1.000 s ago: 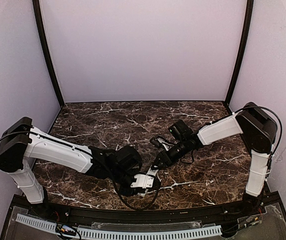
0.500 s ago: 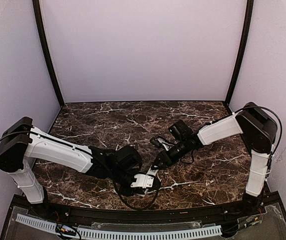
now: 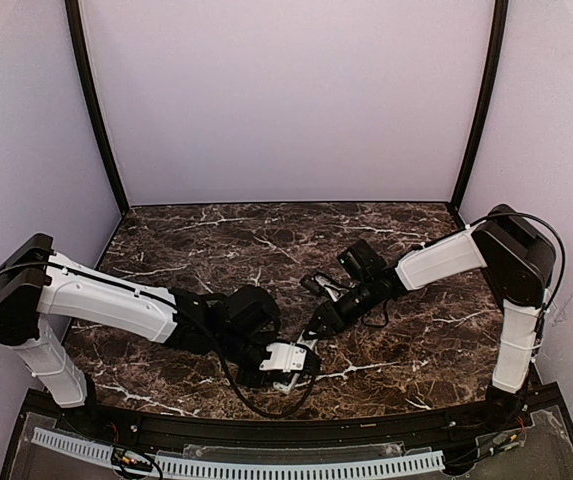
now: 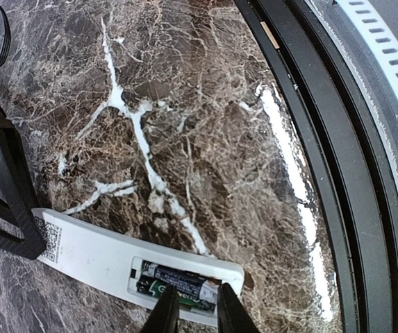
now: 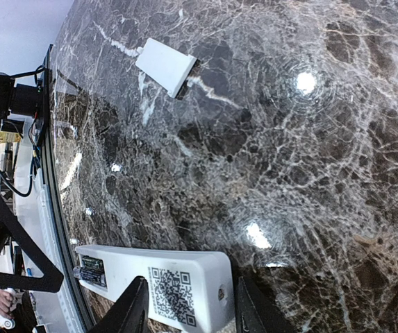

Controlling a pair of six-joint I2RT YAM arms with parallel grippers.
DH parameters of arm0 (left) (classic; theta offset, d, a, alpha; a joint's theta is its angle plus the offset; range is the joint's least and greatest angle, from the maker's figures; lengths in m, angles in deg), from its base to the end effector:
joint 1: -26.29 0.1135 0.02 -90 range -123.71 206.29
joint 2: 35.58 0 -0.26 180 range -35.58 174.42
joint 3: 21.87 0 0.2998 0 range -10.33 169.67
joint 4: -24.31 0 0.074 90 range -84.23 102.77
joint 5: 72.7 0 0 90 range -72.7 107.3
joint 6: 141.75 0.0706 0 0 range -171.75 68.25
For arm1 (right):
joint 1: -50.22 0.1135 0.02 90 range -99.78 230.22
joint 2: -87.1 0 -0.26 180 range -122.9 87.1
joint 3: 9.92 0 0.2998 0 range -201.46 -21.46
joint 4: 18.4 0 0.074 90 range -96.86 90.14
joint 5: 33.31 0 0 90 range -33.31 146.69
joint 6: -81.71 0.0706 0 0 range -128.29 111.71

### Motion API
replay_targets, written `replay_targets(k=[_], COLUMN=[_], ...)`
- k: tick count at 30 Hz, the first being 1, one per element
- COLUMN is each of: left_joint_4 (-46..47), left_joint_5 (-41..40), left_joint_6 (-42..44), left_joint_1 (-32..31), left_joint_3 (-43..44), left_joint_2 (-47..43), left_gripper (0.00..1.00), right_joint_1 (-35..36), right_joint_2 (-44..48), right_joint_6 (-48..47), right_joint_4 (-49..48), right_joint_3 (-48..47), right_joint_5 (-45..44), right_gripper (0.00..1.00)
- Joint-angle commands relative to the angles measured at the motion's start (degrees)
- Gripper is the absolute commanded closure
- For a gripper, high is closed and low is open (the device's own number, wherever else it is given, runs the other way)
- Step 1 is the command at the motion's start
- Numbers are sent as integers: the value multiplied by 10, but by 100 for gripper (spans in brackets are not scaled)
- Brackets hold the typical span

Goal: Load the batteries into the remote control
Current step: Press the battery in the battery compartment.

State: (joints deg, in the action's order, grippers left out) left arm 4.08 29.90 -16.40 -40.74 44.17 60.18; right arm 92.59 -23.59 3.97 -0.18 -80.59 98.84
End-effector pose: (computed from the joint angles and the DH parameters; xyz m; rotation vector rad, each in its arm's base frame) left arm 0.1413 -0.3728 0.1142 1.9949 1.4764 -0.5101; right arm 0.2695 0.3099 0.0565 -0.9884 2.5337 1.2786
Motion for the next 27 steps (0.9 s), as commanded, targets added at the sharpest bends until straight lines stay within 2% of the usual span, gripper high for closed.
replay_targets(k=[1,14,27], left_joint_4=[-14,-16,-21], left_joint_5=[-3,-5,-9], left_joint_6=[10,15,19], left_joint_1=[2,2,3], left_joint_3=[-14,-12,-8], left_joint_2=[-14,6,24], left_gripper=[80,83,83], right_joint_1=[2,2,1], right_joint_2=[-15,-15,-17], right_joint_6=[-2,-3,-4], right_joint_4=[12,12,15], right_joint_3=[8,9,6], right_joint_5=[-4,-4,-4], right_gripper=[59,59,59])
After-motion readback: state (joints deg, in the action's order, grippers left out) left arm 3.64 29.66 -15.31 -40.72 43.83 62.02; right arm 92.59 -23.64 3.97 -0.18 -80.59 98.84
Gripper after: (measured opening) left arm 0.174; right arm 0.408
